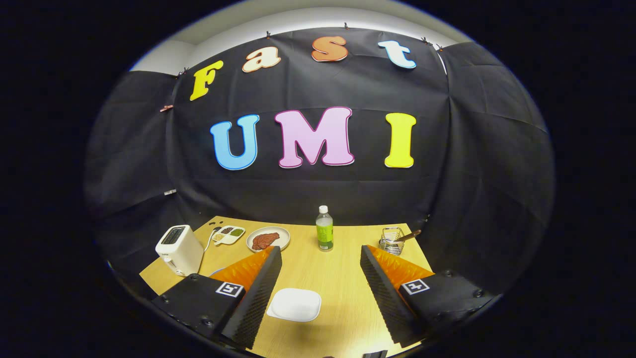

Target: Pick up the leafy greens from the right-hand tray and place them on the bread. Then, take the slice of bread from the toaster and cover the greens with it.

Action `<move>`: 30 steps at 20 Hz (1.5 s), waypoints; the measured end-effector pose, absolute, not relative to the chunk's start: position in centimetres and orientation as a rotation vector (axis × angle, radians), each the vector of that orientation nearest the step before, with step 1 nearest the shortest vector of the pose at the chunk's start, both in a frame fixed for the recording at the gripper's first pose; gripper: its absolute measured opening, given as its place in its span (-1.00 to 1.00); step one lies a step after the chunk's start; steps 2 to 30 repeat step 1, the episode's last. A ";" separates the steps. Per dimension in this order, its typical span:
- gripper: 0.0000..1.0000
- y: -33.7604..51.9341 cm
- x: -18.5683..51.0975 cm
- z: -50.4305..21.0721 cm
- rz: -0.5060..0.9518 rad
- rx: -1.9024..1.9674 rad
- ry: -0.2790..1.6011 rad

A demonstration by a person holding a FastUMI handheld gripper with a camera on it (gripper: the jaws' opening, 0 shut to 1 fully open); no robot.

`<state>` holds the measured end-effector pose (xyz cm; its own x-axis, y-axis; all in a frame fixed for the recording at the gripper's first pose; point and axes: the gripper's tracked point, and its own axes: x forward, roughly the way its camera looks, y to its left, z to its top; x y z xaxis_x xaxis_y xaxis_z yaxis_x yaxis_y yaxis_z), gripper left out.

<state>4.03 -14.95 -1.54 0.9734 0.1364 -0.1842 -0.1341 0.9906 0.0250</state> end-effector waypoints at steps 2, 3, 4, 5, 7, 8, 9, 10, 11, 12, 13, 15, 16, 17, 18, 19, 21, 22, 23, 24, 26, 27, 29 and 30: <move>0.98 -14.6 4.1 -1.6 0.147 0.010 0.188; 0.98 -14.6 4.1 -1.6 0.147 0.010 0.188; 0.98 -14.6 4.1 -1.6 0.147 0.010 0.188; 0.98 -14.6 4.1 -1.6 0.147 0.010 0.188; 0.98 -14.6 4.1 -1.6 0.147 0.010 0.188; 0.98 -14.6 4.1 -1.6 0.147 0.010 0.188; 0.98 -14.6 4.1 -1.6 0.147 0.010 0.188; 0.98 -14.6 4.1 -1.6 0.147 0.010 0.188; 0.98 -14.6 4.1 -1.6 0.147 0.010 0.188; 0.98 -14.6 4.1 -1.6 0.147 0.010 0.188; 0.98 -14.6 4.1 -1.6 0.147 0.010 0.188; 0.98 -14.6 4.1 -1.6 0.147 0.010 0.188; 0.98 -14.6 4.1 -1.6 0.147 0.010 0.188; 0.98 -14.6 4.1 -1.6 0.147 0.010 0.188; 0.98 -14.6 4.1 -1.6 0.147 0.010 0.188; 0.98 -14.6 4.1 -1.6 0.147 0.010 0.188; 0.98 -14.6 4.1 -1.6 0.147 0.010 0.188; 0.98 -14.6 4.1 -1.6 0.147 0.010 0.188; 0.98 -14.6 4.1 -1.6 0.147 0.010 0.188; 0.98 -14.6 4.1 -1.6 0.147 0.010 0.188; 0.98 -14.6 4.1 -1.6 0.147 0.010 0.188; 0.98 -14.6 4.1 -1.6 0.147 0.010 0.188; 0.98 -14.6 4.1 -1.6 0.147 0.010 0.188; 0.98 -14.6 4.1 -1.6 0.147 0.010 0.188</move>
